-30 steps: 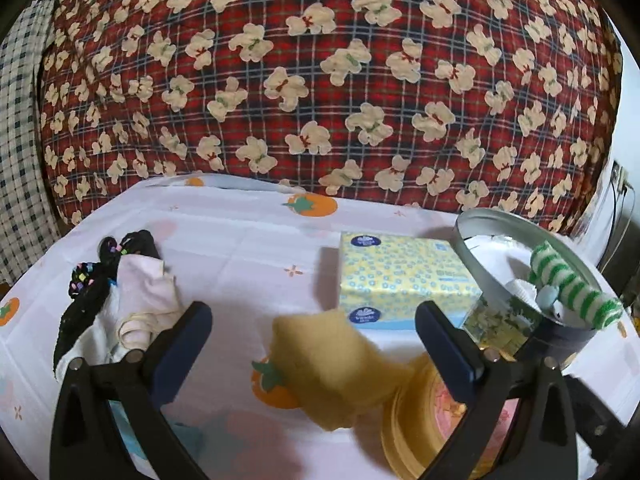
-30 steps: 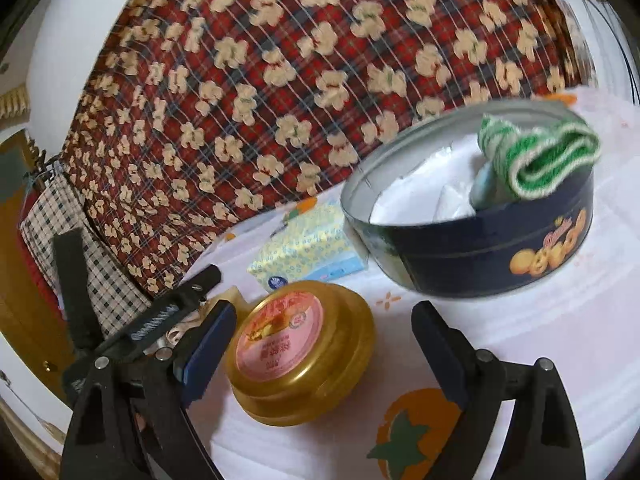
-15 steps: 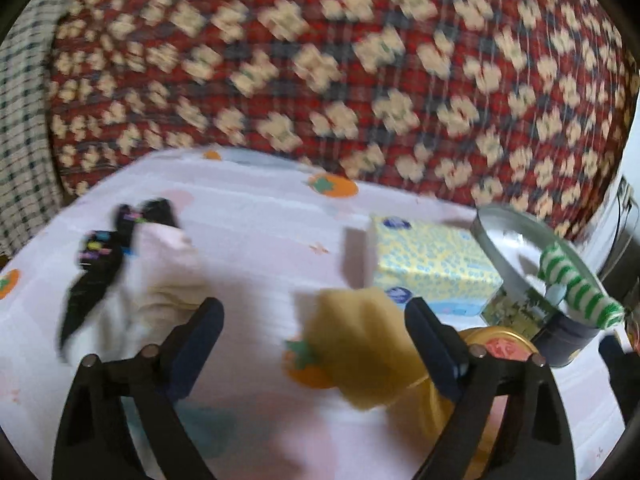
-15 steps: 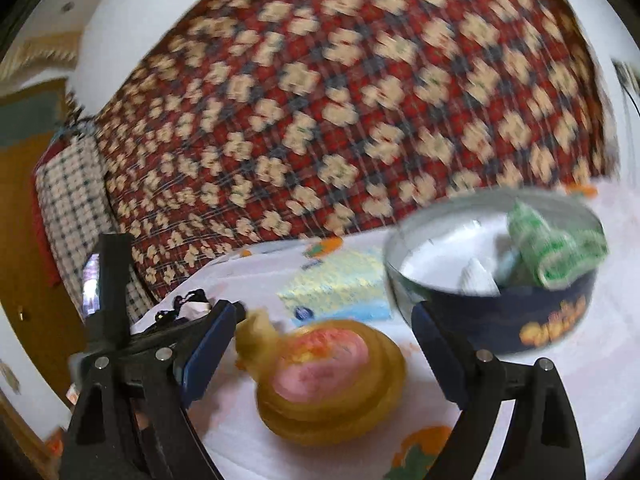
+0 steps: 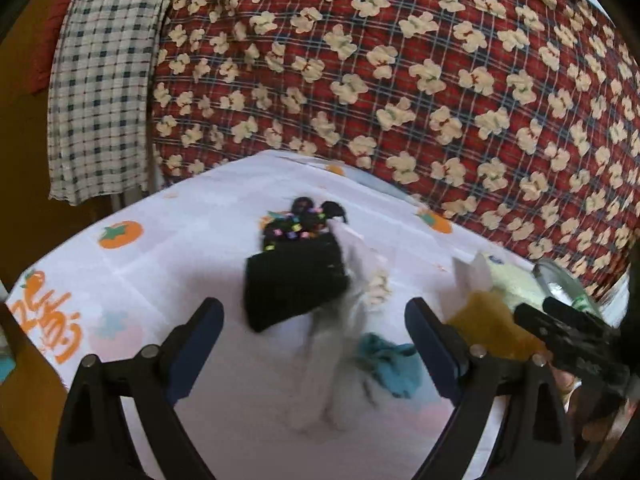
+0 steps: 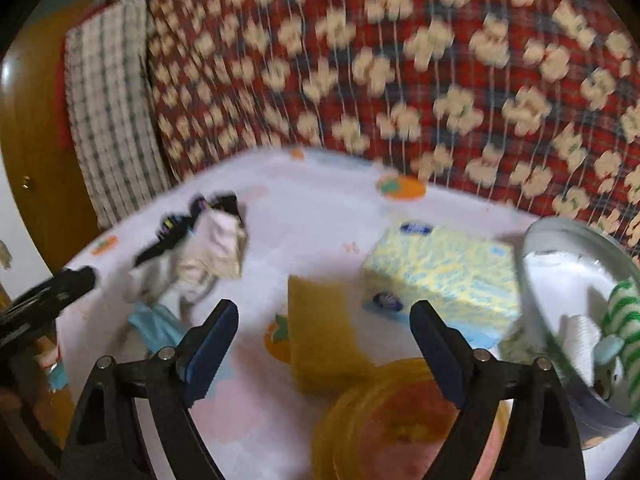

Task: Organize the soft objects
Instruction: 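Grasp the yellow sponge with the right gripper, then lift the sponge with the right gripper while the left gripper grasps the teal cloth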

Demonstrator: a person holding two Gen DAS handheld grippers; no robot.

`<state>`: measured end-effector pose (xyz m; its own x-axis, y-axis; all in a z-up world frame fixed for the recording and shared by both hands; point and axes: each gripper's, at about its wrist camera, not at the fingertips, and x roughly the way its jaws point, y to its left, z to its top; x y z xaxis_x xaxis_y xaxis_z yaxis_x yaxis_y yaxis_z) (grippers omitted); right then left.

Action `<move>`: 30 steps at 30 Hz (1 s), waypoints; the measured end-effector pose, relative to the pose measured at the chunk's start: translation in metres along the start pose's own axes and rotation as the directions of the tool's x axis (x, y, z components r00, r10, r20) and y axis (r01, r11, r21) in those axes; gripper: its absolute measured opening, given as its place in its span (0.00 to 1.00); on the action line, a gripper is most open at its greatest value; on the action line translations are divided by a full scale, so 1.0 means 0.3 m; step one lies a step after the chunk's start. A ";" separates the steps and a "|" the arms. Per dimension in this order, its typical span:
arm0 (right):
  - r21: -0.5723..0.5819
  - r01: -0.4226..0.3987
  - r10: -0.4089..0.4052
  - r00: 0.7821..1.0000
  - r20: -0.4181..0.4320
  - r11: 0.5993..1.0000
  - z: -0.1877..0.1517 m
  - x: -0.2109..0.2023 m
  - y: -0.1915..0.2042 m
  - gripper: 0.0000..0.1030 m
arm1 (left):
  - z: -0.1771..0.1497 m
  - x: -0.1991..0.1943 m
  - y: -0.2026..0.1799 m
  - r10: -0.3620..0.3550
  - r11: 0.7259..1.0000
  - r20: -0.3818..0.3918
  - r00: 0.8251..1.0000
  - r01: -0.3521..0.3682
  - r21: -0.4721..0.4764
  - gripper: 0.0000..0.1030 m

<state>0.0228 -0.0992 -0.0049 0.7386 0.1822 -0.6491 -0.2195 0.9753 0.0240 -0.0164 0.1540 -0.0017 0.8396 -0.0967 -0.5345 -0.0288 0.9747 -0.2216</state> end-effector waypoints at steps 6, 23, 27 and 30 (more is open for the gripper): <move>-0.062 0.046 -0.057 0.979 -0.194 0.997 0.015 0.162 0.049 0.61 | -0.054 0.009 -0.027 0.003 0.995 -0.054 0.999 0.002 0.096 0.91; -0.144 0.053 -0.012 0.962 0.274 0.988 -0.077 -0.096 0.108 0.39 | -0.104 0.168 -0.222 -0.104 0.984 -0.235 0.966 0.134 0.115 0.45; -0.114 0.028 0.005 0.960 0.279 0.993 -0.074 -0.105 0.089 0.39 | -0.125 0.208 -0.225 -0.078 0.987 -0.248 0.966 0.110 0.117 0.31; -0.078 0.014 0.008 0.962 0.273 0.997 -0.066 -0.101 0.064 0.39 | -0.123 0.208 -0.209 -0.105 0.988 -0.246 0.963 0.130 0.086 0.24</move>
<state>-0.0164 -0.0886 0.0002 0.8829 0.2170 -0.4164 -0.2581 0.9651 -0.0443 0.0179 0.0795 -0.0513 0.6785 -0.2454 -0.6924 0.1272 0.9676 -0.2183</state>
